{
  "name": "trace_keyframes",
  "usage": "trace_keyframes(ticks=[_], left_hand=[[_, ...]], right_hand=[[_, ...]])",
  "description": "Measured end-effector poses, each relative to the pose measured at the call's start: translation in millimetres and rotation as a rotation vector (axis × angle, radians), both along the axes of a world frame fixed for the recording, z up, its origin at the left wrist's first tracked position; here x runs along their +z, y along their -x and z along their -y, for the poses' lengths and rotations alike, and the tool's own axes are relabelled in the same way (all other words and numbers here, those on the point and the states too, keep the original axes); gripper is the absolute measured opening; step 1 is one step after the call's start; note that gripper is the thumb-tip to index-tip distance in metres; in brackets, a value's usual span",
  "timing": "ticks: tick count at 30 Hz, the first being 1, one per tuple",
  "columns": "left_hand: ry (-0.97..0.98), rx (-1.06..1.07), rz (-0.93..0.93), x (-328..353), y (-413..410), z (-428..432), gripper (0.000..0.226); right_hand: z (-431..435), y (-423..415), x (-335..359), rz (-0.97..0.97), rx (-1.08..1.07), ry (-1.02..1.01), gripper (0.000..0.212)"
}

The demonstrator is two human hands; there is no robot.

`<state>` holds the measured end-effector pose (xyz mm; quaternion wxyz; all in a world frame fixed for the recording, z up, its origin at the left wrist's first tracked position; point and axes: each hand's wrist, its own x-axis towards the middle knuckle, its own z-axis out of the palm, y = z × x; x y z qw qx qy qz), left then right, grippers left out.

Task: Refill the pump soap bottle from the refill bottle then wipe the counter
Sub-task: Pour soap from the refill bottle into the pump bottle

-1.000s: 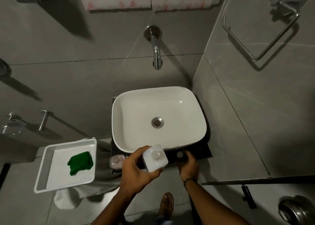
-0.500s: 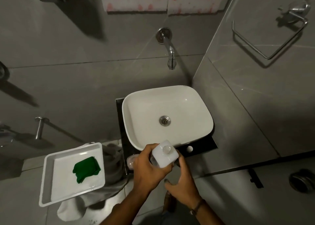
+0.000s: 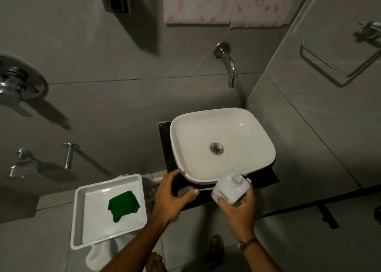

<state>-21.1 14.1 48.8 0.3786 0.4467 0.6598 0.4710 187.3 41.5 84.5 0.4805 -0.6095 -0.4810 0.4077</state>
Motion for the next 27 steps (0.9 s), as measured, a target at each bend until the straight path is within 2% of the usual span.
trace_keyframes(ticks=[3, 5, 7, 12, 19, 22, 27], left_hand=[[0.184, -0.154, -0.138, -36.9, 19.9, 6.6, 0.116], [0.236, -0.217, -0.2, -53.1, 18.8, 6.0, 0.116], [0.253, -0.212, -0.209, -62.6, 12.6, 3.1, 0.107], [0.22, -0.125, -0.165, -66.3, 2.4, -2.4, 0.066], [0.054, -0.031, -0.049, -28.6, 26.6, 21.8, 0.053], [-0.075, 0.052, -0.021, 15.6, 42.7, 20.5, 0.058], [-0.29, 0.054, -0.058, 113.5, 76.8, -0.6, 0.067]], right_hand=[[2.1, -4.2, 6.4, -0.025, -0.029, 0.018, 0.075], [2.7, -4.0, 11.5, -0.006, -0.021, 0.026, 0.077], [3.8, -1.5, 19.0, 0.032, -0.006, 0.012, 0.077], [3.3, 2.4, 46.0, 0.073, 0.009, -0.114, 0.072], [-9.8, 17.3, 98.3, 0.046, 0.12, -0.267, 0.076], [-23.2, 29.3, 133.4, 0.075, 0.21, -0.33, 0.076], [-54.2, 61.0, 204.1, 0.197, 0.353, -0.471, 0.072]])
